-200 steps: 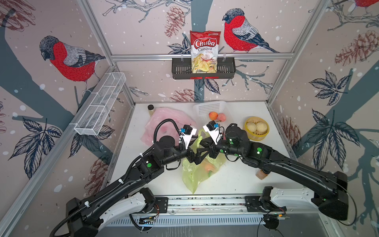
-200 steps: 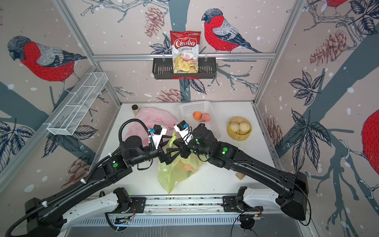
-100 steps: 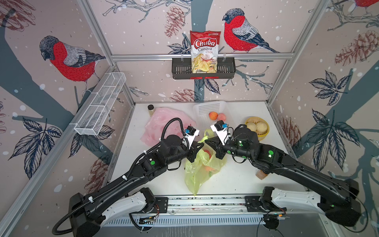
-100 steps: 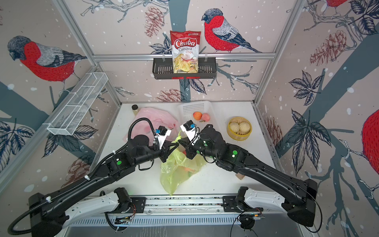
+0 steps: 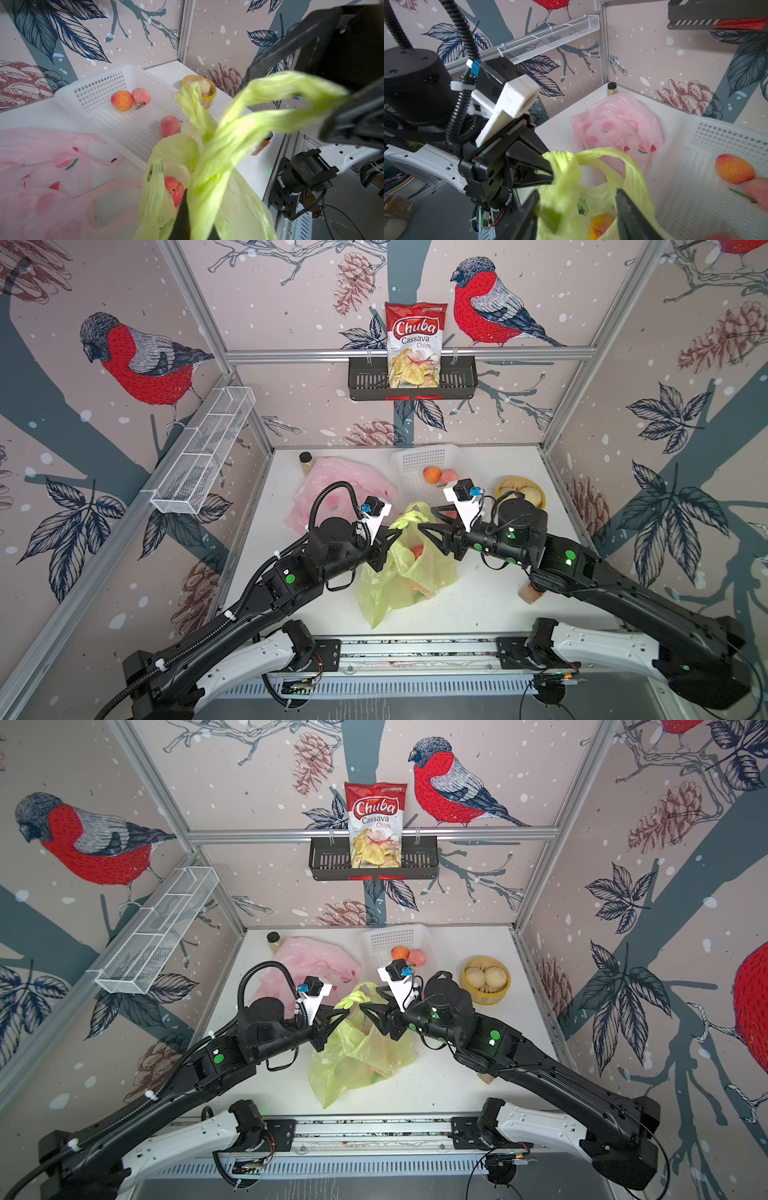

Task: Place the peach into a plastic bag & tie a knot
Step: Cross the plastic bag at the center of the board.

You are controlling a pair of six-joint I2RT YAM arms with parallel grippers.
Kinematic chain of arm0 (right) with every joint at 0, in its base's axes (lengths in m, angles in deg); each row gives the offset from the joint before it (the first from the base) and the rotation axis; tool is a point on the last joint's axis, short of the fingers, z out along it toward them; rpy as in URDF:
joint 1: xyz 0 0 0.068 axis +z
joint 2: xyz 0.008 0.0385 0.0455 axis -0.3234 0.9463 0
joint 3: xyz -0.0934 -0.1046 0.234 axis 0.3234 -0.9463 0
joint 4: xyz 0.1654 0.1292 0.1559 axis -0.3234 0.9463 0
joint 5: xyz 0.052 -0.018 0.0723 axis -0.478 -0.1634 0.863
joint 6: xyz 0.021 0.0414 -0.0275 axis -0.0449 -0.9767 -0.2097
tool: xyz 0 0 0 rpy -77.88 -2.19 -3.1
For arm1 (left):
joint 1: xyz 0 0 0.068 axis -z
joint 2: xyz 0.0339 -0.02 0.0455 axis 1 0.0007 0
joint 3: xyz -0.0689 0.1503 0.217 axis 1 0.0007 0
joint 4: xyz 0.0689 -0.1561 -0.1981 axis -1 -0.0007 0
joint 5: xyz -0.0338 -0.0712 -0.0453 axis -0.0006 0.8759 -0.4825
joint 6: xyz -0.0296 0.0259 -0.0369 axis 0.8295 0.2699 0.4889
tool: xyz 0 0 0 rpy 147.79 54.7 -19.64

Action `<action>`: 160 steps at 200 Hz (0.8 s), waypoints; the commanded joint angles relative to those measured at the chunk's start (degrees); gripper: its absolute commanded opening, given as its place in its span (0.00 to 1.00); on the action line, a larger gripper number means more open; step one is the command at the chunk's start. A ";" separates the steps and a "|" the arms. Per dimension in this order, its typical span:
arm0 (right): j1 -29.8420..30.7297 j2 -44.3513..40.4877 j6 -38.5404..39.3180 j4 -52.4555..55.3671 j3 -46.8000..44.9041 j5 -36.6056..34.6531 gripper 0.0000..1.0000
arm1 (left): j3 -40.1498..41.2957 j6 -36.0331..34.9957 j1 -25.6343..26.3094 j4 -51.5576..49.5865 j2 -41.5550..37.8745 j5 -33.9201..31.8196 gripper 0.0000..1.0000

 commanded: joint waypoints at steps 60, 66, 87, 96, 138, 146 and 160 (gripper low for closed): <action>-2.44 2.89 -0.11 -4.62 4.27 -0.43 0.81 | 3.59 -0.95 -0.08 8.23 -3.54 0.85 0.00; -2.44 3.69 -0.21 -4.74 4.70 0.40 0.82 | 3.71 -1.00 -0.06 8.52 -3.56 0.85 0.00; -2.45 5.65 -0.72 -5.30 5.63 3.88 0.82 | 3.43 -1.02 -0.12 8.42 -3.04 1.11 0.00; -2.49 6.01 -1.02 -5.67 5.62 5.19 0.81 | 3.28 -1.08 -0.07 8.06 -2.80 1.10 0.00; -2.47 4.41 -2.45 -6.97 4.78 4.97 0.80 | 3.46 -0.80 -0.08 7.96 -2.07 1.11 0.00; -2.69 3.62 -2.50 -7.30 4.48 3.29 0.81 | 3.47 -0.82 -0.07 7.96 -2.07 0.83 0.00; -3.87 3.55 -2.16 -5.82 5.52 -0.59 0.82 | 3.75 -0.67 -0.08 7.94 -2.50 0.18 0.00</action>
